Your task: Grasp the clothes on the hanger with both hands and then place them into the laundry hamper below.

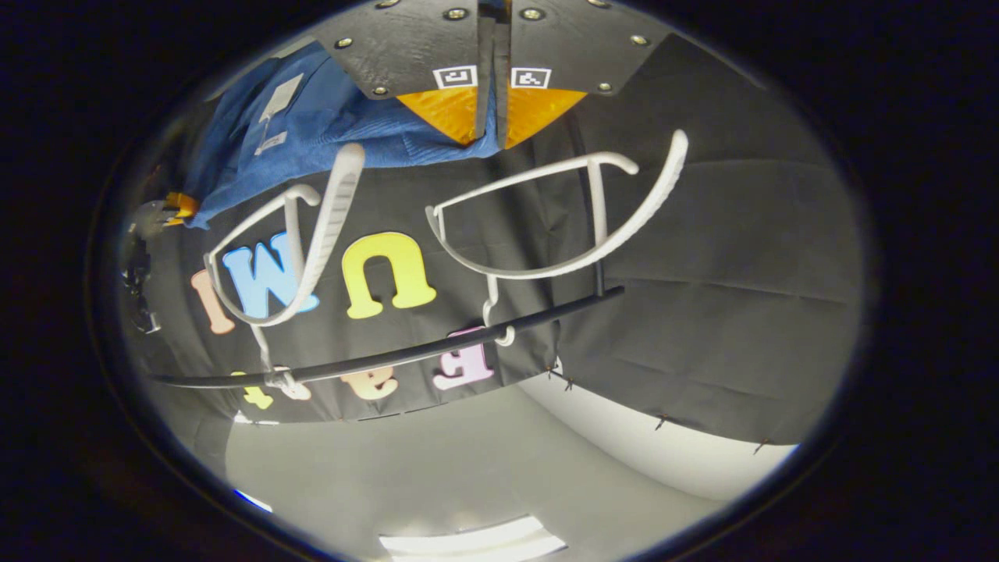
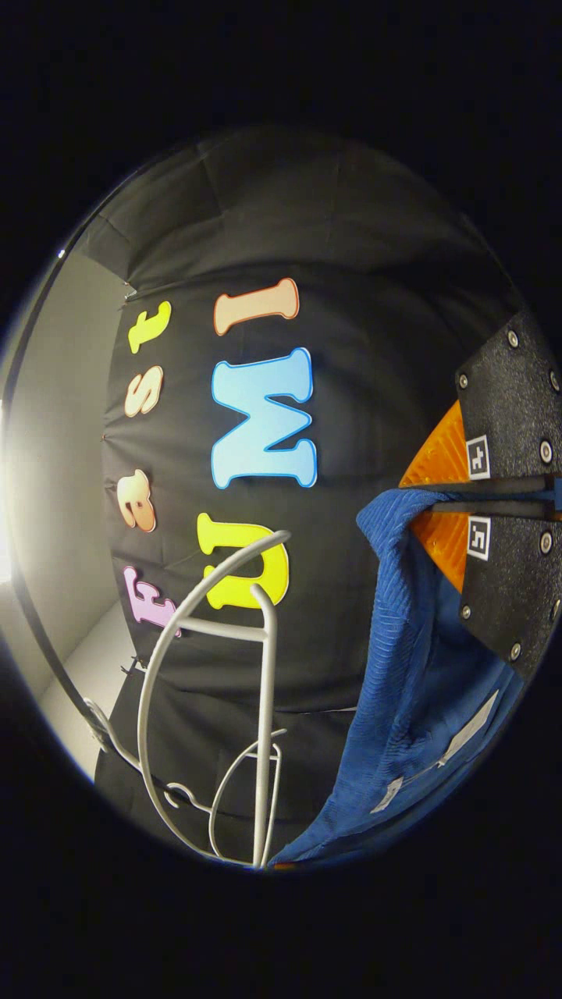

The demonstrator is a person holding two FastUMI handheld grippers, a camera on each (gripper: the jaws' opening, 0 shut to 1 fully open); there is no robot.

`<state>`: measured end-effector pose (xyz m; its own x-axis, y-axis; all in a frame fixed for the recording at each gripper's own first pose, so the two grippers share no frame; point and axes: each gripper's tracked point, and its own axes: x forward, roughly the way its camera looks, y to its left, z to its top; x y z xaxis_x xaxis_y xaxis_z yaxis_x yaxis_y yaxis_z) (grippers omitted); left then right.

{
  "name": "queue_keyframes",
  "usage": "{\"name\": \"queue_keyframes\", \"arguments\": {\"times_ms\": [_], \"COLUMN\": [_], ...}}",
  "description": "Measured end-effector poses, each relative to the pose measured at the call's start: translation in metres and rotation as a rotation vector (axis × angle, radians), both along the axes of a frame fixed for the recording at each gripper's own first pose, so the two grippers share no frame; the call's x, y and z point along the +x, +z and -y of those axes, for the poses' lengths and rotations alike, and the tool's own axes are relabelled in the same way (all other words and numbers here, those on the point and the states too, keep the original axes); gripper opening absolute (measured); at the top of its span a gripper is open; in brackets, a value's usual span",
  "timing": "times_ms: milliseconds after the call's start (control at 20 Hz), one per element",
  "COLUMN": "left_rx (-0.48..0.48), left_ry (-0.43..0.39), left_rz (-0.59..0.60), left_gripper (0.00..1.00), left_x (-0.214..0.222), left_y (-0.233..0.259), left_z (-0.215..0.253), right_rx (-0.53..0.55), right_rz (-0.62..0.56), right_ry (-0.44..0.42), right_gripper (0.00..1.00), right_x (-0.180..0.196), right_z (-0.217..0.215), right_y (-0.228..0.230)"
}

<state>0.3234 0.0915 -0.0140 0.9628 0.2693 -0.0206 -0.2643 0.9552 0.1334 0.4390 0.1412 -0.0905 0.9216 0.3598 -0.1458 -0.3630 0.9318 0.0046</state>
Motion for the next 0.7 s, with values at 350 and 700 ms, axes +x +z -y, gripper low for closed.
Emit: {"name": "queue_keyframes", "arguments": {"times_ms": [350, 700], "left_rx": [-0.059, -0.079], "left_ry": [-0.073, -0.201], "left_rz": [0.032, 0.103], "left_gripper": [0.05, 0.00], "left_x": [-0.048, -0.105], "left_y": [0.013, 0.056], "left_z": [0.015, 0.052], "right_rx": [0.008, 0.066], "right_rz": [0.036, 0.078], "right_ry": [0.007, 0.051], "right_gripper": [0.02, 0.03], "right_x": [-0.077, -0.167], "right_z": [0.009, 0.000], "right_y": [0.039, 0.093]}}
